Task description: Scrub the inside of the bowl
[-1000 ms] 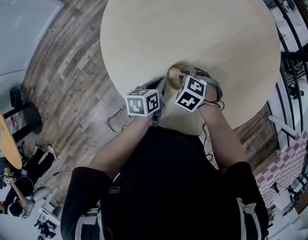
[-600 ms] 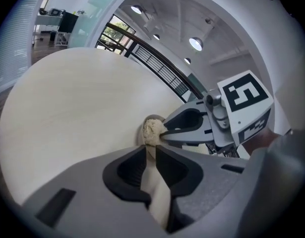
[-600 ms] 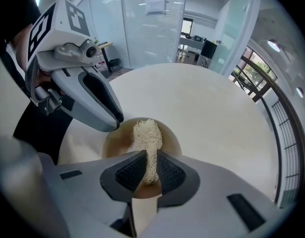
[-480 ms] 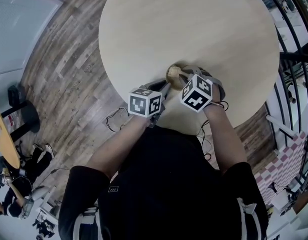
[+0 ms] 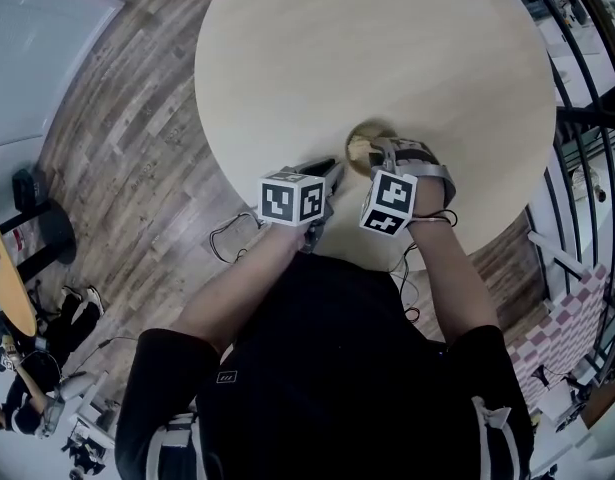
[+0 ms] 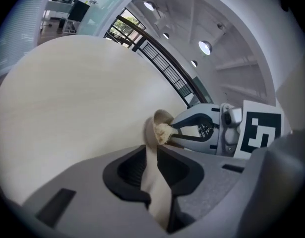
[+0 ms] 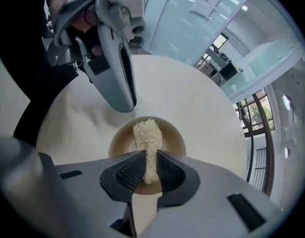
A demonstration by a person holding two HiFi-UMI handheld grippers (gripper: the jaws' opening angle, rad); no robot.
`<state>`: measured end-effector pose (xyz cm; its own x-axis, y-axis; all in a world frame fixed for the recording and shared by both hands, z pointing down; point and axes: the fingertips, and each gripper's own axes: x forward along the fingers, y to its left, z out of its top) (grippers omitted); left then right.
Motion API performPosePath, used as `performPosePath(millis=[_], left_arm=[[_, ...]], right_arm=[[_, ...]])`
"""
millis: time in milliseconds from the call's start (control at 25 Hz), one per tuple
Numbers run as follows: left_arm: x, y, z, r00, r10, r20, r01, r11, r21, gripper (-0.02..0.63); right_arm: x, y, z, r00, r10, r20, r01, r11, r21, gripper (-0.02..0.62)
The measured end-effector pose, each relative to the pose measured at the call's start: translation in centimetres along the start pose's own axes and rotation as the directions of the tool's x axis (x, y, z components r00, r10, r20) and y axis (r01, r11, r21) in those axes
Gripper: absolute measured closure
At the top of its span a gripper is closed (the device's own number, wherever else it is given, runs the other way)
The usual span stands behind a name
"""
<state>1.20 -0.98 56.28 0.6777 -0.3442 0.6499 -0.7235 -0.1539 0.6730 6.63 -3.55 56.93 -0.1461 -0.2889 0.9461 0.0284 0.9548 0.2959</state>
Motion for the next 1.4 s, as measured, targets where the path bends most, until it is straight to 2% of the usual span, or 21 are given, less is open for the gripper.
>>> performPosePath(millis=[120,200,360,600,720,880,920,1040,1200,1320,1400], left_arm=[[0.4,-0.2,-0.9,1.000,-0.006,-0.014,0.006,1.000,-0.001,0.535],[0.7,-0.7,-1.3,0.999,-0.031,-0.012,0.031,0.999,-0.009,0.535],[1.1,-1.0,-0.9,0.999,-0.037,-0.006,0.037,0.999,0.001,0.535],[1.1,-1.2,-0.3,1.000,-0.023,-0.003,0.023,1.000,0.019,0.540],[1.0,-1.2,-0.4,1.000,-0.015,0.004,0.015,0.999,0.029,0.549],[1.0,-1.0,0.3,1.000,0.001,0.023,-0.002,0.999,0.039,0.554],[0.9,-1.0,0.5,1.000,0.000,0.026,-0.001,0.999,0.037,0.554],[0.8,-1.2,0.9,0.999,-0.013,0.031,0.012,0.999,0.038,0.552],[0.8,-1.3,1.0,0.999,-0.017,0.031,0.015,0.999,0.051,0.551],[0.6,-1.2,0.9,0.999,-0.016,0.028,0.014,0.998,0.060,0.551],[0.4,-1.2,1.1,0.999,-0.019,0.032,0.017,0.997,0.069,0.551]], right_arm=[[0.2,0.8,-0.3,0.998,0.065,0.001,-0.065,0.992,0.111,0.522],[0.1,1.0,-0.2,0.993,0.115,0.034,-0.120,0.970,0.210,0.522],[-0.1,0.8,-0.4,0.972,0.202,0.119,-0.233,0.894,0.383,0.522],[-0.5,1.0,-0.1,0.932,0.274,0.239,-0.362,0.766,0.531,0.523],[-0.5,1.0,0.1,0.892,0.295,0.344,-0.451,0.653,0.609,0.526],[-1.3,0.0,0.1,0.813,0.250,0.526,-0.579,0.437,0.688,0.528],[-1.5,-0.3,-0.1,0.801,0.226,0.555,-0.596,0.396,0.699,0.528],[-2.0,-0.8,-0.3,0.776,0.166,0.608,-0.627,0.312,0.714,0.528],[-2.7,-1.0,0.4,0.692,0.104,0.715,-0.720,0.163,0.674,0.528],[-3.4,-1.4,0.8,0.634,0.047,0.772,-0.772,0.086,0.630,0.528],[-4.2,-2.4,0.9,0.596,-0.030,0.803,-0.801,0.046,0.596,0.528]])
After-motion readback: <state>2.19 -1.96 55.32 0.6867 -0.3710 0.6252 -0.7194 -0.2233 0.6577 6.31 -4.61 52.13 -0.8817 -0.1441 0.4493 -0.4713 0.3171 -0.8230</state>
